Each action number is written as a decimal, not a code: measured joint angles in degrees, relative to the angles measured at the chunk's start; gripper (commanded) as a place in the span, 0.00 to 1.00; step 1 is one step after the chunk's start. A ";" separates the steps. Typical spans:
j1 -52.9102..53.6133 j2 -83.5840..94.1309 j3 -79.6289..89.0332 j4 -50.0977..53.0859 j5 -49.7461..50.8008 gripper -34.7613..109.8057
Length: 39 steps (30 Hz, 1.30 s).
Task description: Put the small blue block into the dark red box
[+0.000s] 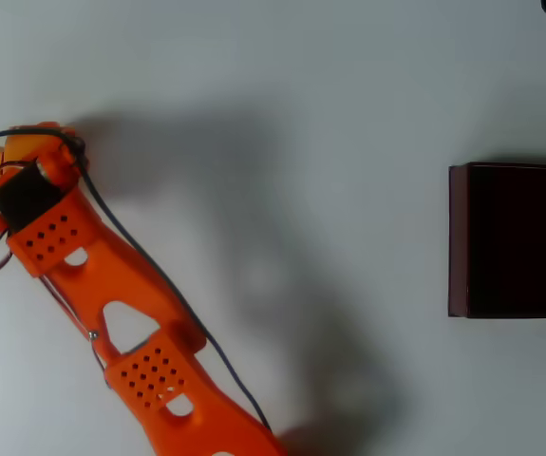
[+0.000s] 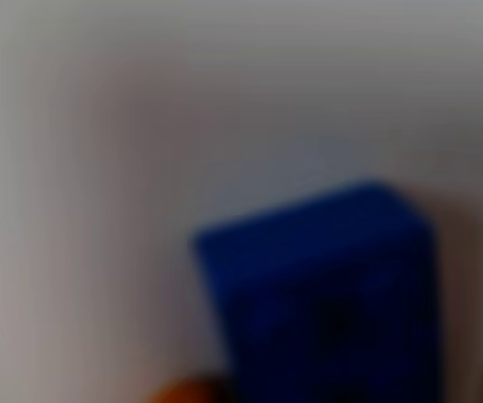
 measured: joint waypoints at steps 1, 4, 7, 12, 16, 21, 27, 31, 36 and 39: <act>0.00 0.00 0.00 0.00 0.00 0.35; 0.00 0.00 0.00 0.09 -0.09 0.34; 0.00 0.00 0.00 0.62 -0.09 0.32; 0.00 0.00 0.00 0.79 -0.09 0.29; 0.09 0.00 0.00 0.79 0.97 0.28; 0.53 0.00 0.00 0.79 1.23 0.24; 0.79 -0.62 -1.23 2.37 1.23 0.24; 0.88 0.18 -2.02 6.15 1.32 0.24; 1.93 9.23 6.59 8.53 -0.44 0.24; 2.72 18.37 15.47 8.70 -1.76 0.24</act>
